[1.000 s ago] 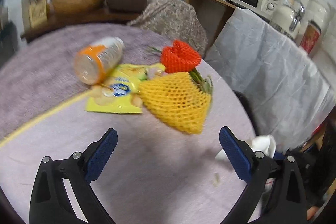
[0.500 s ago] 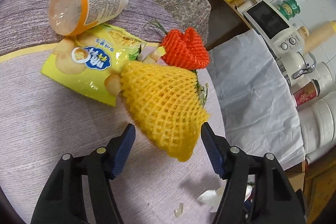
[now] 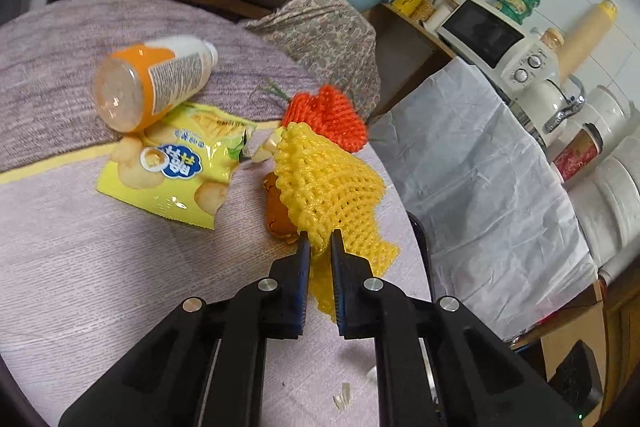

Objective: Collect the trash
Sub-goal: 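Grasp the yellow foam fruit net with the left tool, then carry the tissue and yellow net to the bin and open both tools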

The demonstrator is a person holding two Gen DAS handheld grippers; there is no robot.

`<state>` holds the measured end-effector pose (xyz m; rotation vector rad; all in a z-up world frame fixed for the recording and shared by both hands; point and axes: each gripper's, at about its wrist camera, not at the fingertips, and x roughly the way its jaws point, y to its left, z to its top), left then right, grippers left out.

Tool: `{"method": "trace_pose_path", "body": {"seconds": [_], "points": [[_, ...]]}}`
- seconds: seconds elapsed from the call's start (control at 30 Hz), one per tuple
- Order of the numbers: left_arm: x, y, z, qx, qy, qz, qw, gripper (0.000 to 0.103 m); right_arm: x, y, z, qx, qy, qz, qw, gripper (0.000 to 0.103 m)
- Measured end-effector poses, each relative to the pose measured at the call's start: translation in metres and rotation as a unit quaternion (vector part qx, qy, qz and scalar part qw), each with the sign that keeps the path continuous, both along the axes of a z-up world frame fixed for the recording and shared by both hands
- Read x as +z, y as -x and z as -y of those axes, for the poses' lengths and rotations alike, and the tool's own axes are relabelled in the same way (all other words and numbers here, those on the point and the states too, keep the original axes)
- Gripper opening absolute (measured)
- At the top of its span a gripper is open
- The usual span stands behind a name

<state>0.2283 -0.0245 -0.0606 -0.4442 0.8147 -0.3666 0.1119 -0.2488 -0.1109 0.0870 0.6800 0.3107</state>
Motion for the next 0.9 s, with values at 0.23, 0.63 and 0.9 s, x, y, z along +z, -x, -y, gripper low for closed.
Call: {"method": "trace_pose_path", "body": {"seconds": [0.23,0.63,0.9], "points": [[0.029,0.036,0.032,-0.025,-0.097,0.079,0.9919,0.011,0.002,0.005,0.013,-0.023,-0.014,0.010,1.000,0.017],[0.024,0.033,0.129,-0.118,-0.132,0.099,0.9792,0.011,-0.008,-0.006,0.104,-0.191,0.002,0.008,0.982,0.017],[0.006,0.014,0.192,-0.167,-0.145,0.065,0.9731,0.011,-0.079,-0.059,0.170,-0.263,0.004,-0.090,0.961,0.017]]}}
